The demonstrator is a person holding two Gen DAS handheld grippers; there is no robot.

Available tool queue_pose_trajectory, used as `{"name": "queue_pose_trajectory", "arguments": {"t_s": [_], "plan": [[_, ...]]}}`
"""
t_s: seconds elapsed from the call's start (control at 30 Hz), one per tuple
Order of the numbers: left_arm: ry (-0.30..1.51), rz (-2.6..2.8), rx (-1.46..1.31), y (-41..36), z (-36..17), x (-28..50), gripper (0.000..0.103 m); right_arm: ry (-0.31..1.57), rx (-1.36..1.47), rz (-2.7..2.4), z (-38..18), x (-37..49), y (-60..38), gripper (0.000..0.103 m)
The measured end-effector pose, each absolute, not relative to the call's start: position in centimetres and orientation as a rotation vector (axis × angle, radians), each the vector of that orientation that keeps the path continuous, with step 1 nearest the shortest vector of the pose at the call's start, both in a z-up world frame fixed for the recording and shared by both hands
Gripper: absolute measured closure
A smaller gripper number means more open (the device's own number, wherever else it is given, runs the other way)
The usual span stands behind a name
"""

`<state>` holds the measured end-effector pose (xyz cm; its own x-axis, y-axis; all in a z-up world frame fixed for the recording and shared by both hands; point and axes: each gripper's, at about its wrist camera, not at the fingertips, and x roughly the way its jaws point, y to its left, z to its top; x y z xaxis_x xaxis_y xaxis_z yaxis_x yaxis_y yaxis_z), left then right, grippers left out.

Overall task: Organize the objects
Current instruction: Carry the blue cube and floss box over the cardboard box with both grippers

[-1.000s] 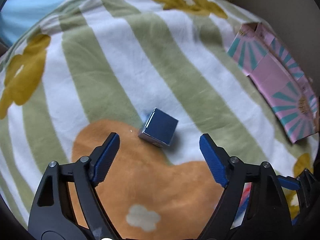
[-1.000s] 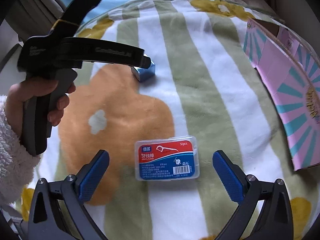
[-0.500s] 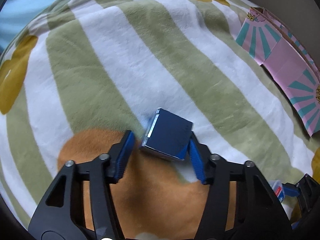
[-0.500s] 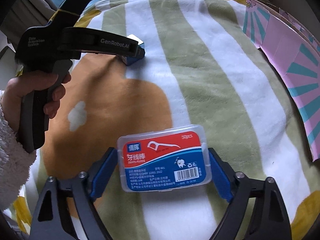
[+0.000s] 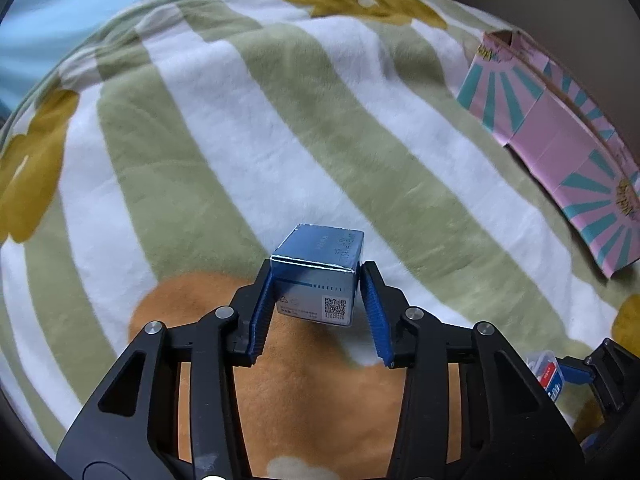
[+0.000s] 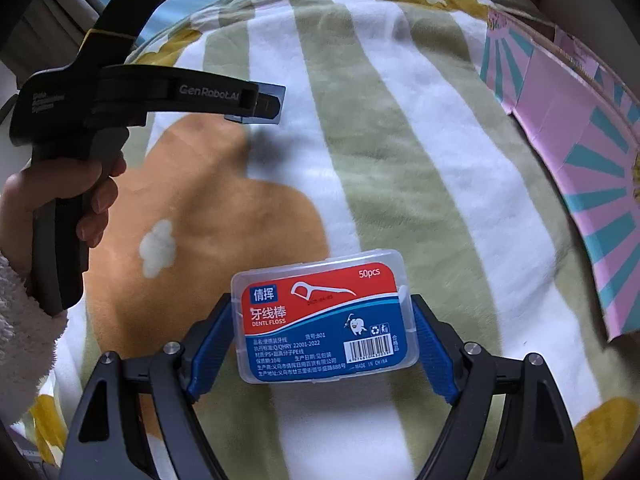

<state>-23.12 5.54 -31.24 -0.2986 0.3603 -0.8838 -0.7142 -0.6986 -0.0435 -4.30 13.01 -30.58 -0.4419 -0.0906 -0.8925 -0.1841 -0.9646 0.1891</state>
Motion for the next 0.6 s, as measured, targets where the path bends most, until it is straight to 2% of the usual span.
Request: {"name": "queue_pose_trajectory", "arguments": {"t_s": [0.23, 0.6], "plan": [[0.415, 2.069, -1.232, 5.1, -27.4, -22.2, 0.064, 0.329, -1.588, 2.649, -26.9, -4.9, 13.8, 0.023], [0.302, 2.186, -1.21, 2.5, -16.9, -18.3, 0.065, 0.234, -1.492, 2.756, -16.0, -5.0, 17.0, 0.023]]}}
